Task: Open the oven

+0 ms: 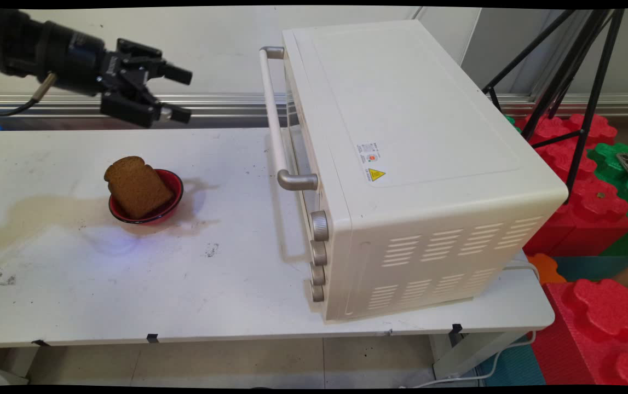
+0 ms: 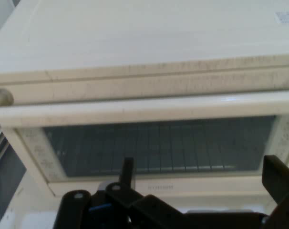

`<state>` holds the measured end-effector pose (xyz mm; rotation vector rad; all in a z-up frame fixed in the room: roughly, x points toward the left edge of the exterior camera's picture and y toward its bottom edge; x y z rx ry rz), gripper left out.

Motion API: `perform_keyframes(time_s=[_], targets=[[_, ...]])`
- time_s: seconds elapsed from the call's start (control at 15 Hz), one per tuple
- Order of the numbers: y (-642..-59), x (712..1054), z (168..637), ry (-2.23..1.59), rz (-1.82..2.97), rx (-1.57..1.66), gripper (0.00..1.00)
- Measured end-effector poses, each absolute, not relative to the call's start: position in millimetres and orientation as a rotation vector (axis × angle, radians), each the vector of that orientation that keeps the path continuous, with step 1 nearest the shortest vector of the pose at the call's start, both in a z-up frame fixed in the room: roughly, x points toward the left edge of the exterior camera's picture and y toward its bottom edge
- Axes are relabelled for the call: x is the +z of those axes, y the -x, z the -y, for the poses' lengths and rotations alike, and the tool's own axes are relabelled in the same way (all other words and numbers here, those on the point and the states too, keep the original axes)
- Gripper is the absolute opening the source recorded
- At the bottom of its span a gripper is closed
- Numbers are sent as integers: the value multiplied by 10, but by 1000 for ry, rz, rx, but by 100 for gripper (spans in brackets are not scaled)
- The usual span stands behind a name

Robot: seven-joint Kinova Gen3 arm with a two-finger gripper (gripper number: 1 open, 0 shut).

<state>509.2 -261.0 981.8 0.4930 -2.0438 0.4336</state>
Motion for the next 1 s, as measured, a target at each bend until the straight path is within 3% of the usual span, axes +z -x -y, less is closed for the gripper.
perform_keyframes(time_s=[1.0], targets=[[-4541, 9753, 3220, -452, 1994, 473, 100]])
